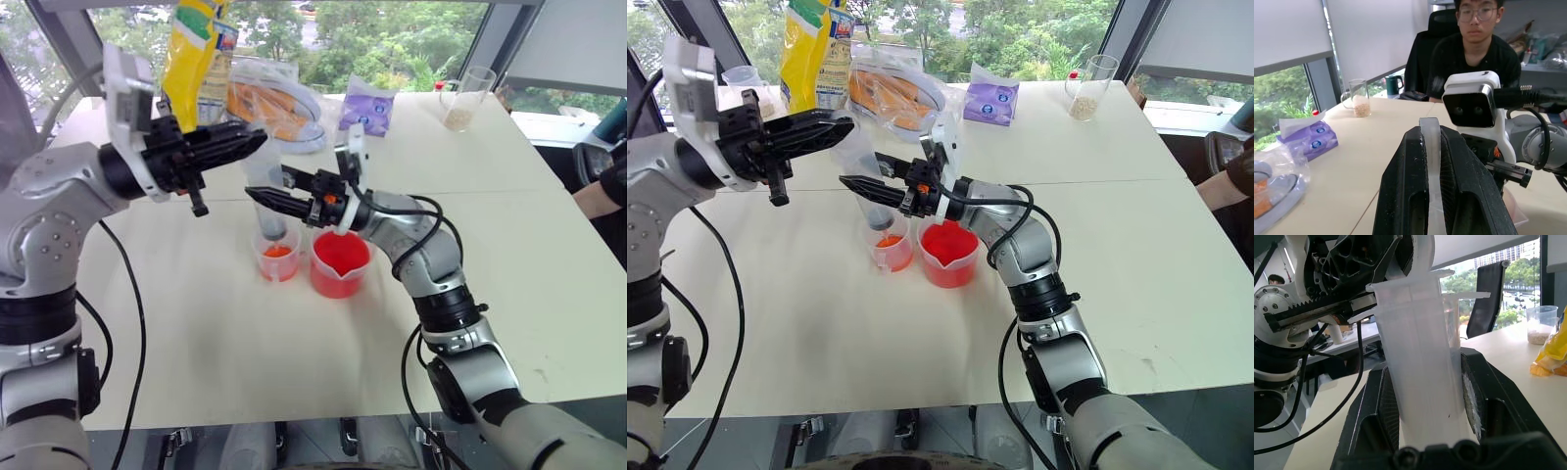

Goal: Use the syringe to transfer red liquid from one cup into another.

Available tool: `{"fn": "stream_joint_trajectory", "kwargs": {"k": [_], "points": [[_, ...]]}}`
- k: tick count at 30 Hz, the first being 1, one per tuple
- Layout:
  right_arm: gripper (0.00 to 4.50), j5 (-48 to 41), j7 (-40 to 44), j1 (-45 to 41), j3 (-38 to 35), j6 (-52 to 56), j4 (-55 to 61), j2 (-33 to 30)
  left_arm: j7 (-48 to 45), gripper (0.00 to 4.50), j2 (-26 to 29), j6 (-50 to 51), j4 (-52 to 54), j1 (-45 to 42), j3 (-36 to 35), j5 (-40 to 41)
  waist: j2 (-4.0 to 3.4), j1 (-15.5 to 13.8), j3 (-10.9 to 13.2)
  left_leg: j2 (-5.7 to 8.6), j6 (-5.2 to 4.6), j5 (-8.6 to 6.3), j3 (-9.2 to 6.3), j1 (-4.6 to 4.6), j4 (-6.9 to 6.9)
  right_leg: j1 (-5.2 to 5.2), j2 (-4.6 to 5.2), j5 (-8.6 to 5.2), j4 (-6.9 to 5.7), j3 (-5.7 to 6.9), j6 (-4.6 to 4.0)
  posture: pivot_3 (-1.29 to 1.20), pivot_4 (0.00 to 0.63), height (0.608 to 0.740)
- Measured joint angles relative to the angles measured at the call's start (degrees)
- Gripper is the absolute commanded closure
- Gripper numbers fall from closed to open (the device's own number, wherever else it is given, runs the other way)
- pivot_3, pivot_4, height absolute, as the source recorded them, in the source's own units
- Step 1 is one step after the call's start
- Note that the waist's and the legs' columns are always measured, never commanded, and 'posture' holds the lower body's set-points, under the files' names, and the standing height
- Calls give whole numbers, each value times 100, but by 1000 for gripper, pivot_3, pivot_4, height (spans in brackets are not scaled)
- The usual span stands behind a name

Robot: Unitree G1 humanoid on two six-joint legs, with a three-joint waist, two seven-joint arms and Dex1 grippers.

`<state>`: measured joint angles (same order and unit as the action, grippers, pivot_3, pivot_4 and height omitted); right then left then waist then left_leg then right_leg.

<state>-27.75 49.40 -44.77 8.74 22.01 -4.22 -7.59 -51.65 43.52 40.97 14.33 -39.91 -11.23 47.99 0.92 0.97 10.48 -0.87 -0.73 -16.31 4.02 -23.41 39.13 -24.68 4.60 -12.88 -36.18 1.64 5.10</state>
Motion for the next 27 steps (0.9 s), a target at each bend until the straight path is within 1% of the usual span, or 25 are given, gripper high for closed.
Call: {"fn": "stream_joint_trajectory", "kwargs": {"k": [9,10,11,13,17,18,24,27], "points": [[3116,-1,0,-19,0,81,-11,-19,113,4484,-3,17,46,34,5,6,0,0,0,0,0,0,0,0,0,0,0,0,0,0,0,0,150,740],[3116,-5,0,-19,-1,81,-11,-18,126,3630,-2,47,44,16,6,9,0,-1,0,0,0,0,0,0,0,0,0,0,0,0,0,0,150,740],[3116,-17,-32,-18,-32,81,-11,-11,126,3301,4,118,40,4,18,16,0,-2,0,0,0,0,0,0,0,0,0,0,1,0,0,0,150,740],[3116,-19,-111,-18,-193,81,-11,-22,149,2337,0,228,27,-4,39,20,0,-9,0,1,0,0,0,-1,0,0,0,0,1,0,0,0,150,740],[3116,-88,-135,-18,-301,66,143,86,316,249,-158,419,-97,-68,162,7,-2,-4,1,0,0,0,-1,0,-1,0,-1,0,-1,0,0,0,150,740],[3116,-110,-130,-18,-289,66,216,128,346,96,-200,469,-136,-68,171,5,-1,3,2,-2,0,0,-1,-1,-1,-2,-3,0,-1,1,0,0,150,740],[3116,-118,-132,98,-245,104,288,164,319,96,-91,508,-157,-59,68,31,0,11,1,-2,0,0,0,-1,-2,-2,-2,0,0,0,0,0,150,740],[3116,-118,-132,134,-224,144,296,172,161,96,161,506,-43,259,-75,53,-1,28,2,-3,0,0,2,-1,-6,-5,-1,0,0,0,0,0,150,740]]}}
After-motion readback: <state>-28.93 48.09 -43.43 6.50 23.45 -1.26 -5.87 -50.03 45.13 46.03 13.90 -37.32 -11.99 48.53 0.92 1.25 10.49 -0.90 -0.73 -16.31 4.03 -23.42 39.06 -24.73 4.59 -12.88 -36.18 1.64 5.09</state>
